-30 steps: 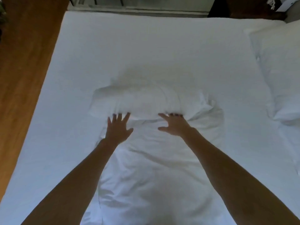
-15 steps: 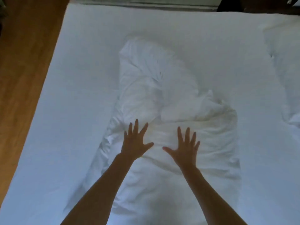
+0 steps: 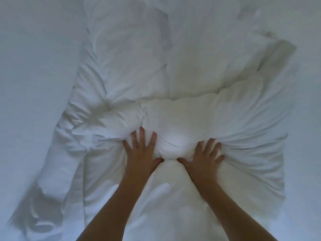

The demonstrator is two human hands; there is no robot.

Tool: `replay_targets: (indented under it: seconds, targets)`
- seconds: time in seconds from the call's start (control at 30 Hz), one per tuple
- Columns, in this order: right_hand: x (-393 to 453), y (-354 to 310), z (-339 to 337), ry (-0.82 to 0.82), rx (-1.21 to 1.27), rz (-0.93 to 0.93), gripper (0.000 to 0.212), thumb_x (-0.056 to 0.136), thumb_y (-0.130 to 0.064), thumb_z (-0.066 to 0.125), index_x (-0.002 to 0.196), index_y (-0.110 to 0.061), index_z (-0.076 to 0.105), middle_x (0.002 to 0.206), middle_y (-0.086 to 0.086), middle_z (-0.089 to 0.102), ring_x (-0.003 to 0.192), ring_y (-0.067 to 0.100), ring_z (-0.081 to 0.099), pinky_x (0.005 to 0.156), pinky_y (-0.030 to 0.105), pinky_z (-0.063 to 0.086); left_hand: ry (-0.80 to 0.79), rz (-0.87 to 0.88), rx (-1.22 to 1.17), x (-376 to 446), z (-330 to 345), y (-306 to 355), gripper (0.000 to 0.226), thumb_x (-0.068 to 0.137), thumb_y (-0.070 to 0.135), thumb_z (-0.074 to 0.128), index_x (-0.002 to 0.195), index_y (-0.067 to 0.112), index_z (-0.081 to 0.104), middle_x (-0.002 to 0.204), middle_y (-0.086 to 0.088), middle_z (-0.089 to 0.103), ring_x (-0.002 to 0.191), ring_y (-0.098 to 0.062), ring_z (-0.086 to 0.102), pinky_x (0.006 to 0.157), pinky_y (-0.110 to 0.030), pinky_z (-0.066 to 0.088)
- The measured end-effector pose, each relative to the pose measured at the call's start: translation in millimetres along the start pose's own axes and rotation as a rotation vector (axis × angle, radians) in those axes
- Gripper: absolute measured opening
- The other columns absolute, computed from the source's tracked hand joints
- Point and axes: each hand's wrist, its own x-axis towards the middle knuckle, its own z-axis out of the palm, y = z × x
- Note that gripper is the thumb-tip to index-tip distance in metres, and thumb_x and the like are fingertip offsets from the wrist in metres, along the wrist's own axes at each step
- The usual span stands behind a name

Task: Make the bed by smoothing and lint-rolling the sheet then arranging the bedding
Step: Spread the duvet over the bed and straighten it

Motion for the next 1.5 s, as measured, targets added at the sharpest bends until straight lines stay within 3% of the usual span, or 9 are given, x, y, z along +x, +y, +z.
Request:
replay_targets:
  seconds: [0.13, 0.23, 0.57, 0.7, 0.8, 0.87, 1.03, 1.3, 1.5]
  targets:
    - [-4.7, 0.2, 4.2, 0.172, -0.021, 0.031, 0.107, 0.068, -0.076, 0.048, 0.14, 0.002, 0.037, 0.146, 0.036, 0.029, 0.13, 0.055, 0.033, 0.098, 0.068, 0.032, 0.15, -0.021, -0.084, -1.5, -8.5, -6.1, 0.077, 0.062, 0.062, 0.068, 0.125, 0.017, 0.057, 0.116, -0.019, 0.058, 0.097, -0.039, 0.056, 0.077, -0.05, 0.047]
    - [-13.2, -4.1, -4.1, 0.246, 0.071, 0.011, 0.096, 0.063, -0.065, 0.071, 0.126, 0.004, 0.048, 0.129, 0.031, 0.049, 0.108, 0.048, 0.053, 0.088, 0.053, 0.046, 0.157, -0.008, -0.108, 0.0, -22.2, -4.5, 0.048, 0.073, 0.043, 0.073, 0.108, 0.011, 0.064, 0.087, -0.017, 0.064, 0.073, -0.036, 0.062, 0.062, -0.041, 0.05]
    - [-173.9, -5.7, -36.9, 0.01, 0.244, -0.161, 0.051, 0.089, -0.037, 0.038, 0.123, -0.003, 0.057, 0.112, 0.017, 0.061, 0.099, 0.038, 0.06, 0.083, 0.042, 0.048, -0.093, -0.008, -0.488, -145.1, -127.5, 35.9, 0.033, 0.094, 0.039, 0.054, 0.117, 0.016, 0.053, 0.097, -0.013, 0.069, 0.097, -0.035, 0.064, 0.078, -0.038, 0.047]
    - [-284.6, 10.6, -85.7, -0.28, 1.223, 0.202, 0.041, 0.096, -0.024, 0.054, 0.135, -0.014, 0.049, 0.117, 0.007, 0.065, 0.103, 0.027, 0.065, 0.085, 0.037, 0.054, -0.169, -0.101, -0.672, -212.6, -193.3, 79.5, 0.047, 0.092, 0.046, 0.058, 0.128, 0.016, 0.051, 0.111, -0.011, 0.068, 0.107, -0.033, 0.062, 0.086, -0.035, 0.046]
    - [-327.3, 36.4, -109.0, -0.269, 1.668, 0.388, 0.057, 0.086, -0.052, 0.063, 0.131, -0.018, 0.053, 0.118, 0.007, 0.065, 0.104, 0.025, 0.066, 0.08, 0.034, 0.057, -0.182, -0.122, -0.715, -244.8, -228.4, 111.1, 0.045, 0.092, 0.043, 0.059, 0.127, 0.016, 0.051, 0.113, -0.009, 0.067, 0.107, -0.031, 0.062, 0.085, -0.034, 0.044]
    - [-330.1, 52.9, -129.2, -0.333, 1.664, 0.358, 0.077, 0.071, -0.066, 0.069, 0.13, -0.019, 0.054, 0.119, 0.004, 0.066, 0.107, 0.023, 0.065, 0.083, 0.035, 0.056, -0.199, -0.1, -0.719, -260.6, -244.0, 132.4, 0.042, 0.092, 0.039, 0.059, 0.125, 0.016, 0.05, 0.112, -0.009, 0.067, 0.105, -0.03, 0.063, 0.085, -0.034, 0.045]
    - [-309.9, 96.7, -160.9, -0.431, 1.543, 0.3, 0.033, 0.08, -0.03, 0.071, 0.095, -0.002, 0.066, 0.08, 0.01, 0.066, 0.074, 0.022, 0.064, 0.053, 0.023, 0.047, -0.213, -0.149, -0.754, -290.9, -239.4, 188.5, 0.045, 0.088, 0.039, 0.065, 0.122, 0.015, 0.048, 0.11, -0.007, 0.067, 0.1, -0.027, 0.064, 0.08, -0.033, 0.048]
    - [-315.1, 237.9, -159.4, -0.295, 1.53, 0.196, 0.007, 0.08, -0.006, 0.064, 0.08, -0.014, 0.064, 0.079, 0.008, 0.067, 0.078, 0.026, 0.065, 0.07, 0.033, 0.052, 0.049, -0.128, -0.738, -352.0, -207.5, 290.9, 0.064, 0.077, 0.042, 0.075, 0.131, 0.017, 0.05, 0.125, -0.001, 0.054, 0.113, -0.02, 0.05, 0.093, -0.032, 0.045]
    - [-316.3, 342.6, -185.2, -0.29, 1.443, 0.174, 0.008, 0.076, -0.004, 0.067, 0.082, -0.009, 0.069, 0.081, 0.012, 0.07, 0.073, 0.025, 0.066, 0.067, 0.031, 0.054, -0.003, -0.68, -0.848, -371.2, -193.2, 298.7, 0.107, 0.081, 0.049, 0.071, 0.155, 0.023, -0.001, 0.162, -0.012, 0.009, 0.148, -0.03, 0.014, 0.112, -0.05, 0.029]
